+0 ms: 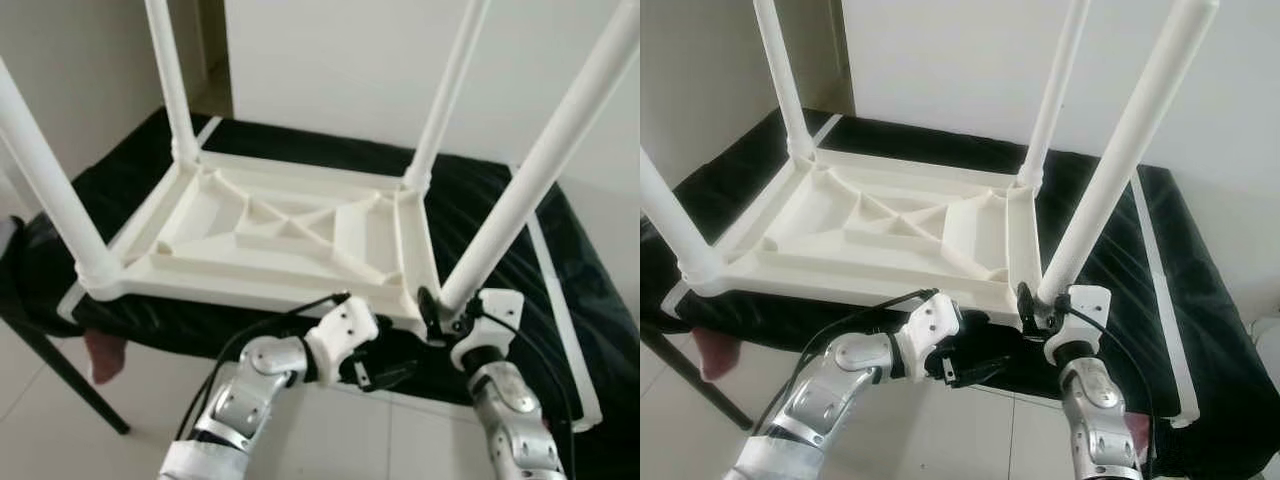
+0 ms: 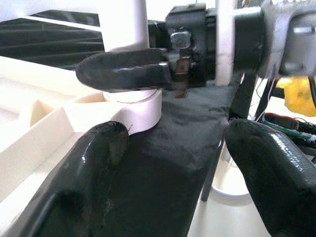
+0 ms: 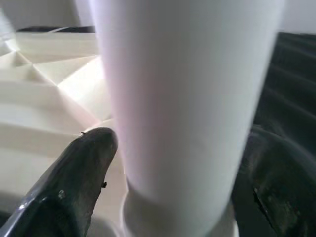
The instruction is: Building children table
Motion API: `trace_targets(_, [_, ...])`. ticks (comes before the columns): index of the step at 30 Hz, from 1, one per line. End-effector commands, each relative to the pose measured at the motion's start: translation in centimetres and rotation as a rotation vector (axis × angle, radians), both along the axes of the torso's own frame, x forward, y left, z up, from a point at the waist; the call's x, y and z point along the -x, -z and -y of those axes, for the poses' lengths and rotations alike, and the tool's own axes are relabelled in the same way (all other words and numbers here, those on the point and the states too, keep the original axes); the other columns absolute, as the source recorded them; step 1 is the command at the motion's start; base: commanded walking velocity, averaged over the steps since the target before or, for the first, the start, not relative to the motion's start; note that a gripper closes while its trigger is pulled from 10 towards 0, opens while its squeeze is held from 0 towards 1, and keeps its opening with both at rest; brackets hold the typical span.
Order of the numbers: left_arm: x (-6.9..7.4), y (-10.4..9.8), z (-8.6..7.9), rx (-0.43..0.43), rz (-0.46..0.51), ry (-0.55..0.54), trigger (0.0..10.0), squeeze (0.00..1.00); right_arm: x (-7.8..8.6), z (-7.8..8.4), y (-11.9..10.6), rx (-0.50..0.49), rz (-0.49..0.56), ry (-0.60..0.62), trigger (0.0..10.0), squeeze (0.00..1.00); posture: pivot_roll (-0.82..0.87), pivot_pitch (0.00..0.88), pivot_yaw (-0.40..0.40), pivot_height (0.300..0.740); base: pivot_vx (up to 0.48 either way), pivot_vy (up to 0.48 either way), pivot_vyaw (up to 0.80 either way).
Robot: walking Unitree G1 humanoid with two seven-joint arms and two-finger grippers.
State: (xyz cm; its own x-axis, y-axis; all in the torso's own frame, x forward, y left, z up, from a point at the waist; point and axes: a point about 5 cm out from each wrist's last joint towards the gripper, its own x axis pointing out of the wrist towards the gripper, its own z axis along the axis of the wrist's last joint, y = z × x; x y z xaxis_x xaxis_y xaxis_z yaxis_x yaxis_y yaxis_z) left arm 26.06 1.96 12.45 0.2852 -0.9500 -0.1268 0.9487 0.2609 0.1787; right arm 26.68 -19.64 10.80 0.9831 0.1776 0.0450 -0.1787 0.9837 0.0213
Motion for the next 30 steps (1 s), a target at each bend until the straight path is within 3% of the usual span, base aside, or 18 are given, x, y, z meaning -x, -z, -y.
trace_targets(1, [-0.2, -0.2, 0.0, 0.013, 0.008, -0.063, 10.0, 0.0, 0.2, 0.1, 0.2, 0.011, -0.002, -0.05, 10.0, 0.0, 0.02, 0.003, -0.053, 0.74, 0.0, 0.0, 0.0])
trace_targets(5, [-0.3, -0.2, -0.1, 0.009, 0.007, -0.062, 10.0, 0.0, -0.3, 1.5, -0.7, 0.063, 0.013, -0.125, 10.0, 0.0, 0.02, 0.002, -0.052, 0.74, 0.0, 0.0, 0.0])
trace_targets(11, [-0.4, -0.2, -0.1, 0.008, 0.008, -0.063, 10.0, 0.0, -0.7, 2.3, -1.1, 0.122, 0.0, -0.213, 10.0, 0.0, 0.02, 0.0, -0.052, 0.74, 0.0, 0.0, 0.0])
trace_targets(12, [-0.4, -0.2, -0.1, 0.008, 0.009, -0.064, 10.0, 0.0, -1.0, 2.4, -1.2, 0.139, -0.003, -0.235, 7.7, 0.0, 0.02, 0.0, -0.051, 0.74, 0.0, 0.0, 0.0])
trace_targets(13, [-0.4, -0.2, -0.1, 0.008, 0.009, -0.064, 10.0, 0.0, -1.0, 2.4, -1.2, 0.139, -0.003, -0.235, 7.7, 0.0, 0.02, 0.0, -0.051, 0.74, 0.0, 0.0, 0.0])
trace_targets(14, [-0.5, -0.3, -0.1, 0.009, 0.01, -0.063, 10.0, 0.0, -1.3, 2.5, -1.4, 0.169, 0.0, -0.252, 5.6, 0.0, 0.02, 0.0, -0.05, 0.74, 0.0, 0.0, 0.0])
trace_targets(17, [-0.5, -0.3, -0.1, 0.01, 0.011, -0.063, 10.0, 0.0, -1.5, 2.5, -1.4, 0.183, 0.001, -0.273, 4.8, 0.0, 0.02, 0.0, -0.05, 0.74, 0.0, 0.0, 0.0])
trace_targets(18, [-0.5, -0.3, 0.0, 0.01, 0.012, -0.062, 10.0, 0.0, -1.7, 2.3, -1.4, 0.194, -0.003, -0.301, 0.3, 0.0, 0.02, 0.0, -0.054, 0.74, 0.0, 0.0, 0.0])
trace_targets(30, [-0.5, -0.3, -0.1, 0.014, 0.014, -0.072, 10.0, 0.0, -1.6, 2.1, -0.3, 0.19, -0.061, -0.366, 0.0, 0.0, 0.03, 0.0, -0.06, 0.74, 0.0, 0.0, 0.0])
